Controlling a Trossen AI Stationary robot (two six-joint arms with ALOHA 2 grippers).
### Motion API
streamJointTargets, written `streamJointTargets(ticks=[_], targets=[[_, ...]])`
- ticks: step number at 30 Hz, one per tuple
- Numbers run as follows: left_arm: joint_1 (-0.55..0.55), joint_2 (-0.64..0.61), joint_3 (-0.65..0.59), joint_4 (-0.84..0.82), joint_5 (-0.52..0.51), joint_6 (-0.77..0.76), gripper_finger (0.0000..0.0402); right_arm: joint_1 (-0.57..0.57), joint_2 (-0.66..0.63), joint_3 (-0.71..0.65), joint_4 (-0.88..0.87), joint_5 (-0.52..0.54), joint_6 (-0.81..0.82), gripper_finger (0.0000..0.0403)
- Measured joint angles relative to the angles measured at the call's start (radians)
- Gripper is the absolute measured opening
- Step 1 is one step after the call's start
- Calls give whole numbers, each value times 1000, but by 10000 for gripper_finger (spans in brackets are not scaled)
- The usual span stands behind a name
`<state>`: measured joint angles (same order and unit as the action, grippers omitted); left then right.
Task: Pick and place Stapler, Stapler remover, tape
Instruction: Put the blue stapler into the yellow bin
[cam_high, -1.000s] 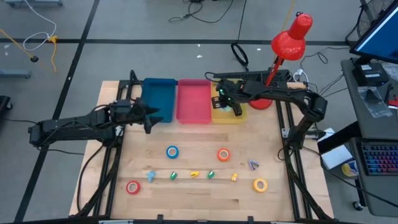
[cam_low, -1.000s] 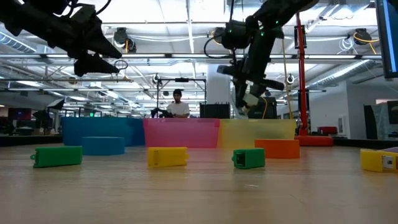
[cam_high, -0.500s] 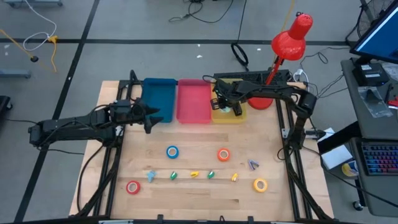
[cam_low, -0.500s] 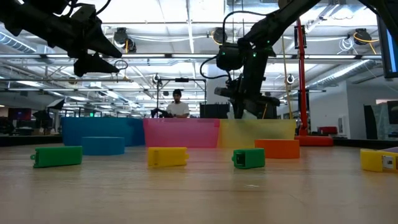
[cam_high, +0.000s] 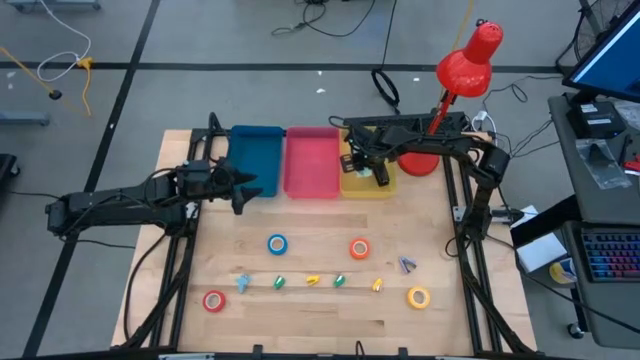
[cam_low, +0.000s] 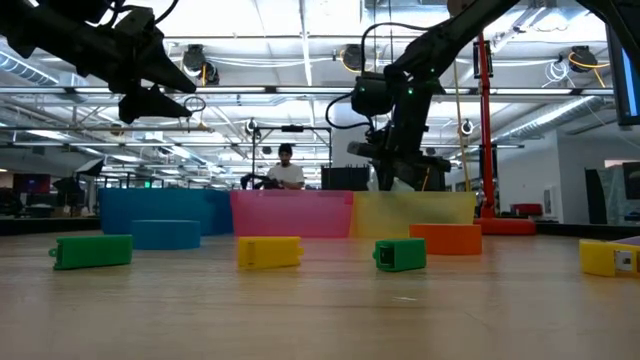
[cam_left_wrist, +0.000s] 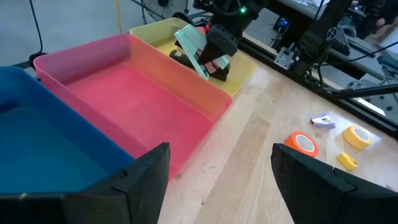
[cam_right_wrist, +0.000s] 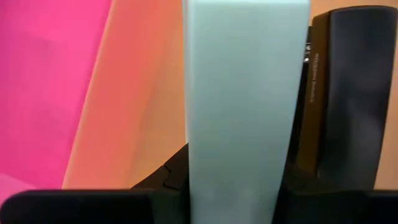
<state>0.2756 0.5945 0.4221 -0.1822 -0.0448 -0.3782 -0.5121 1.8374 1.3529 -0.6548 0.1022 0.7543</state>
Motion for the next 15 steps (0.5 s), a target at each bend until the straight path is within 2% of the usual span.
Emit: streamJointTargets(ticks=[15], targets=[[0, 0, 0, 2, 0, 0, 273, 3, 52, 0, 2, -22, -24, 107]])
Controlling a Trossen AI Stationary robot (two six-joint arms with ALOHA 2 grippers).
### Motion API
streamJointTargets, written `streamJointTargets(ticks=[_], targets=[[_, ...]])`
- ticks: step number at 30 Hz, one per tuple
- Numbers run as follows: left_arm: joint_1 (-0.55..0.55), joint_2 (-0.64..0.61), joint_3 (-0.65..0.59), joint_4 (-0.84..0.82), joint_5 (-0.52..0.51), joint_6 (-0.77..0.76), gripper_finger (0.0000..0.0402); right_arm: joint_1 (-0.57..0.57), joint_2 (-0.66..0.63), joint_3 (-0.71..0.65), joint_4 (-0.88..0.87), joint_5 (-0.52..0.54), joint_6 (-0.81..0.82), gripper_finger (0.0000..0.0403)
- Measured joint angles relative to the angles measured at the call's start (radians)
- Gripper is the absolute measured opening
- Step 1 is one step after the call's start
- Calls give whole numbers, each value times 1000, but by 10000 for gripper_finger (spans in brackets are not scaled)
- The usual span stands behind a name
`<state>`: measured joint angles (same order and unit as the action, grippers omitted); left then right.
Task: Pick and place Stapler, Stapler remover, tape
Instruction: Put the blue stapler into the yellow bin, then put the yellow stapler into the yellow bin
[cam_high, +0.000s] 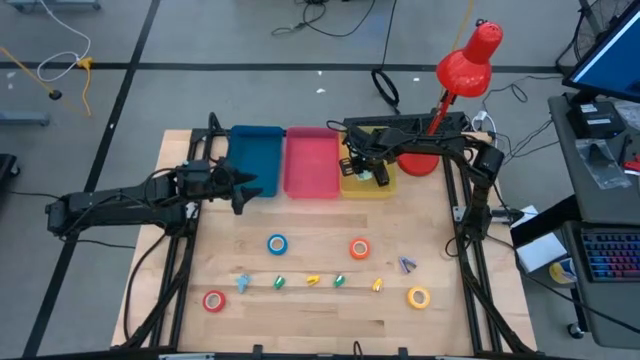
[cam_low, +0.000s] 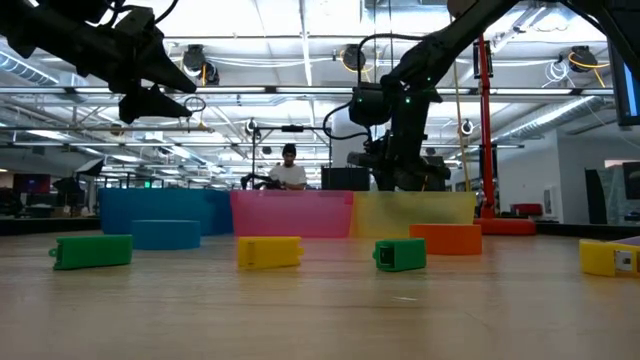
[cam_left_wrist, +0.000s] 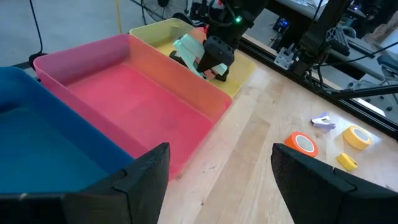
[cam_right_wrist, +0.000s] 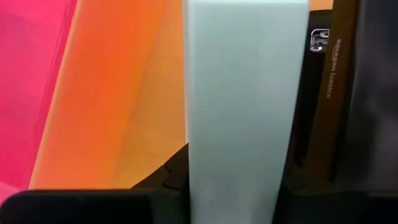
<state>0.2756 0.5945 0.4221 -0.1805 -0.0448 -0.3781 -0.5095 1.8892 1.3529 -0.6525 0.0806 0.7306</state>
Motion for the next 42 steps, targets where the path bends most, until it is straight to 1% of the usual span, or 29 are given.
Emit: streamJointTargets(ticks=[6, 10, 16, 22, 26, 30, 33, 39, 42], targets=[[0, 0, 0, 3, 0, -5, 273, 0, 2, 0, 15, -2, -15, 113], [0, 0, 0, 3, 0, -9, 273, 2, 7, -1, 46, -5, -36, 134], [0, 0, 0, 3, 0, -9, 273, 3, 6, -2, 48, -6, -40, 168], [0, 0, 0, 3, 0, -10, 273, 3, -4, -2, 42, -6, -40, 181], [0, 0, 0, 2, 0, -11, 273, -1, -57, -2, 40, -5, -58, 174], [0, 1, 0, -3, 0, -13, 273, 4, -136, -2, 28, -3, -69, 163], [-3, 1, 0, -3, 0, -27, 273, 22, -209, -1, -25, 0, -73, 154], [-3, 1, 0, -3, 2, -54, 273, 119, -353, -1, -155, -5, -90, 133], [-3, 1, 0, -3, 2, -79, 273, 191, -418, -1, -266, -8, -91, 124]])
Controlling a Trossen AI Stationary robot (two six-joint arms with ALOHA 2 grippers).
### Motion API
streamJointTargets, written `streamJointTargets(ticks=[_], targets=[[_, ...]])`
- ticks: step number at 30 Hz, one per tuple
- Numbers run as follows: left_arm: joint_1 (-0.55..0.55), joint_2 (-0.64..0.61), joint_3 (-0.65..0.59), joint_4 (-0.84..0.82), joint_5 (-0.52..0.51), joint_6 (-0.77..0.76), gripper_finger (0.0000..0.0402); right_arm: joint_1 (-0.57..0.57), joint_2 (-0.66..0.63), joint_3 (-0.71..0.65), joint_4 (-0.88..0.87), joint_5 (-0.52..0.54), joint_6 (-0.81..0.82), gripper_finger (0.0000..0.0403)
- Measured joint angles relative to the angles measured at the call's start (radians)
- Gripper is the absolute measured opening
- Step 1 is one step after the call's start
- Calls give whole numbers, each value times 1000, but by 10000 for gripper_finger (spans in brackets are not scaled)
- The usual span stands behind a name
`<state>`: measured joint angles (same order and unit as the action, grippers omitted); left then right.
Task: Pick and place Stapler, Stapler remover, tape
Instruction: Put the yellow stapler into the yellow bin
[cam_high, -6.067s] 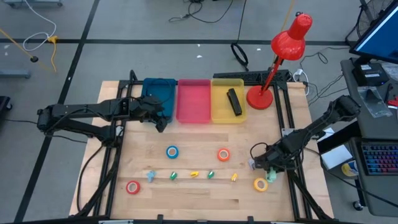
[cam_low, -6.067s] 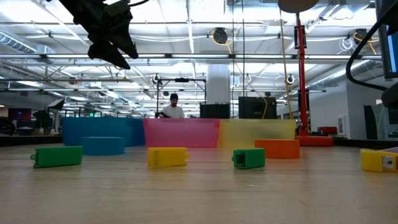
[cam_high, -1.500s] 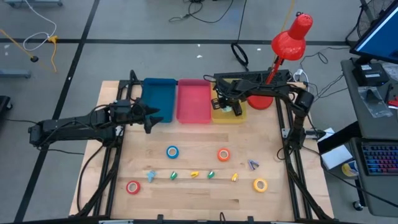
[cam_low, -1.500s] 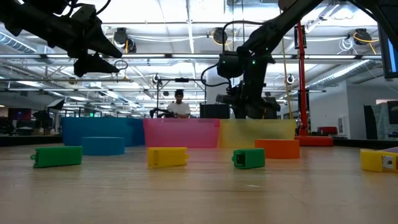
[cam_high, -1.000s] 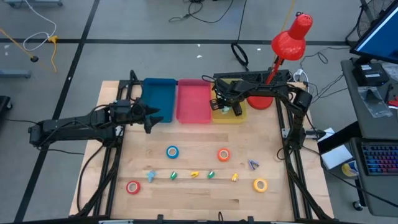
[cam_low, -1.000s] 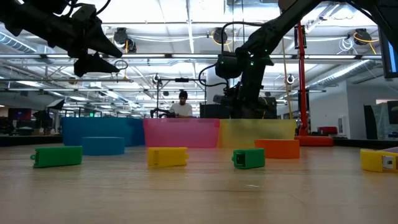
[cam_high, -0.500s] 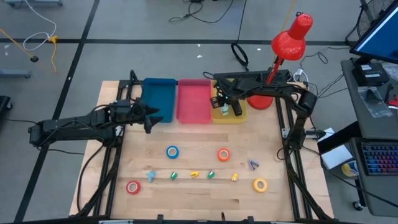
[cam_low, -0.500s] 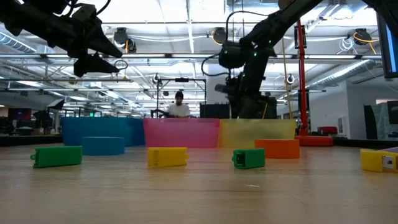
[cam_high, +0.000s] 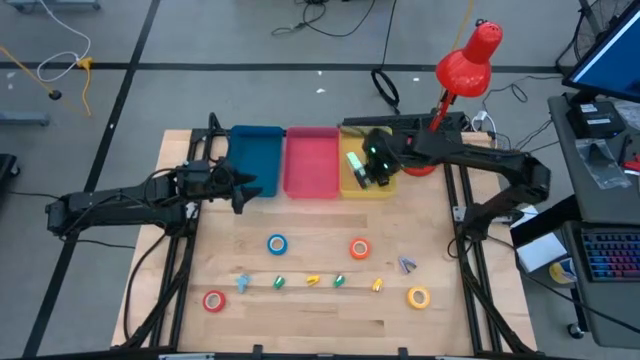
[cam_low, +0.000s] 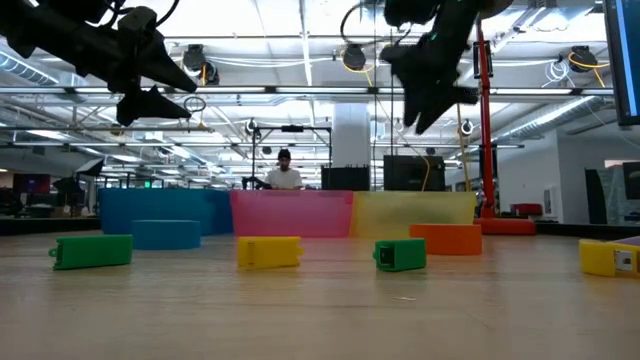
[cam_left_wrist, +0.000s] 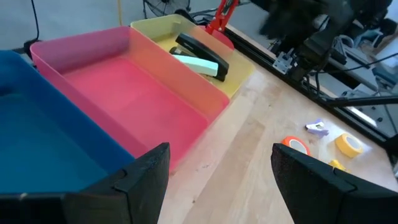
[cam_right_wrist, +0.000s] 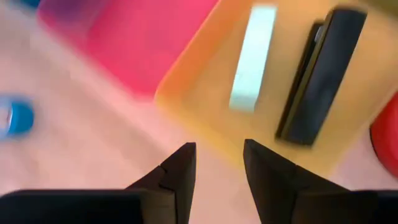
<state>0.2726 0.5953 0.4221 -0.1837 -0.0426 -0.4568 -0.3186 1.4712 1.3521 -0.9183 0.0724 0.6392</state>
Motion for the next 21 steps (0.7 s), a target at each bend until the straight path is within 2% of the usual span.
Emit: streamJointTargets(ticks=[4, 10, 15, 21], targets=[[0, 0, 0, 0, 0, -26, 273, 97, -70, 0, -121, -4, 6, 114], [0, 0, 0, 0, 0, -28, 273, 244, -135, 0, -149, -79, -20, 106], [0, 0, 0, 0, 0, -16, 273, 385, -138, 0, -148, -104, -115, 105], [0, 0, 0, 0, 0, -16, 273, 513, -101, -3, -106, -105, -317, 105]])
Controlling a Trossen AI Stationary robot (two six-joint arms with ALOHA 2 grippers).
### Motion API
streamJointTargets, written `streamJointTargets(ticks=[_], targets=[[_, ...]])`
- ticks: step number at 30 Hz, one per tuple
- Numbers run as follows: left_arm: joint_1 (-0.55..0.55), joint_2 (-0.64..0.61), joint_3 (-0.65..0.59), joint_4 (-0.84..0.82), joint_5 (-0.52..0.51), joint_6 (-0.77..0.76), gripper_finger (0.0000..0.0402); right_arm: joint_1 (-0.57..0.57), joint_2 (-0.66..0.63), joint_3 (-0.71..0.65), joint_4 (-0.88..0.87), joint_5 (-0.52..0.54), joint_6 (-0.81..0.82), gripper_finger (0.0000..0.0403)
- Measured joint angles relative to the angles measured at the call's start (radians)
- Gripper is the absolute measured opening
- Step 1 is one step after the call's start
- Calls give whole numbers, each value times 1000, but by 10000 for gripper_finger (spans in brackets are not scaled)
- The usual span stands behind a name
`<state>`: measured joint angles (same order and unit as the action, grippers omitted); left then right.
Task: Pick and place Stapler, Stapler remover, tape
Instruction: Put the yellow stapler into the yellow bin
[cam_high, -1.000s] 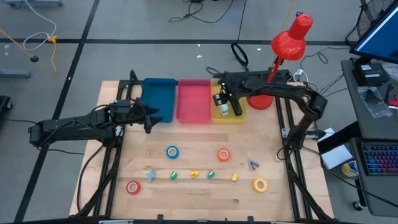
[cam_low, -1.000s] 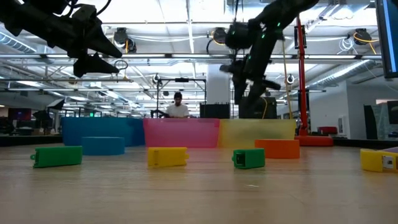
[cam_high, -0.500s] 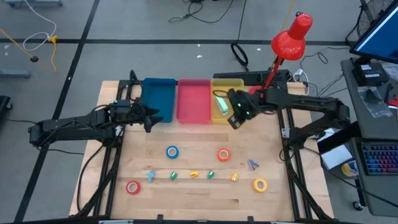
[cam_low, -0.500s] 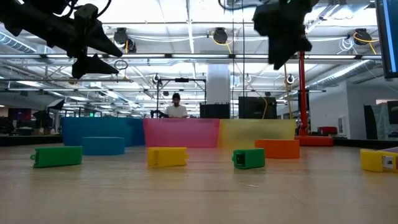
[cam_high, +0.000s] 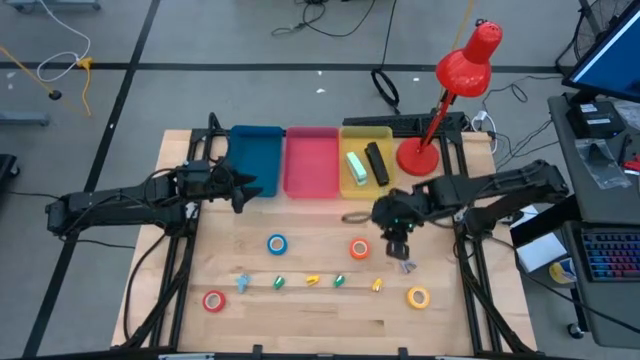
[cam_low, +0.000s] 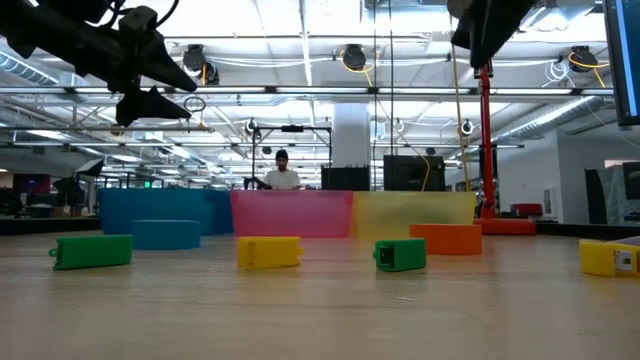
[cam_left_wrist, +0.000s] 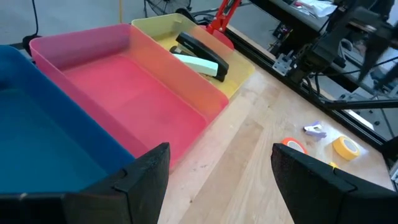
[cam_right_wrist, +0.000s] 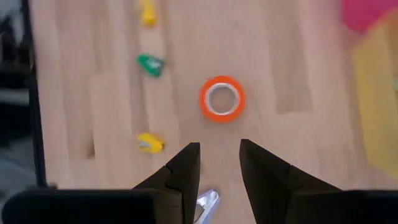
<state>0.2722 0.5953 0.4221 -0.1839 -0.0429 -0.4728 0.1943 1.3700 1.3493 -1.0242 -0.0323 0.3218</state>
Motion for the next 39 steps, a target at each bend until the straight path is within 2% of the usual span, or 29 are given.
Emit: streamJointTargets(ticks=[6, 11, 18, 22, 27, 33, 39], targets=[[0, 0, 0, -11, -3, 0, 273, 54, 36, -72, 167, -48, -256, 101], [0, 0, 0, -14, -3, 2, 273, 83, 73, -159, 284, -49, -364, 100], [0, 0, 0, -24, -11, 29, 273, 150, 148, -211, 296, -51, -645, 100], [0, 0, 0, -24, -11, 26, 273, 192, 181, -213, 302, -50, -748, 102], [0, 0, 0, -23, -11, 19, 273, 228, 203, -213, 335, -55, -790, 112], [0, 0, 0, -23, -11, 19, 273, 233, 218, -213, 373, -130, -775, 136], [0, 0, 0, -23, -11, 19, 273, 242, 250, -213, 416, -159, -777, 166]])
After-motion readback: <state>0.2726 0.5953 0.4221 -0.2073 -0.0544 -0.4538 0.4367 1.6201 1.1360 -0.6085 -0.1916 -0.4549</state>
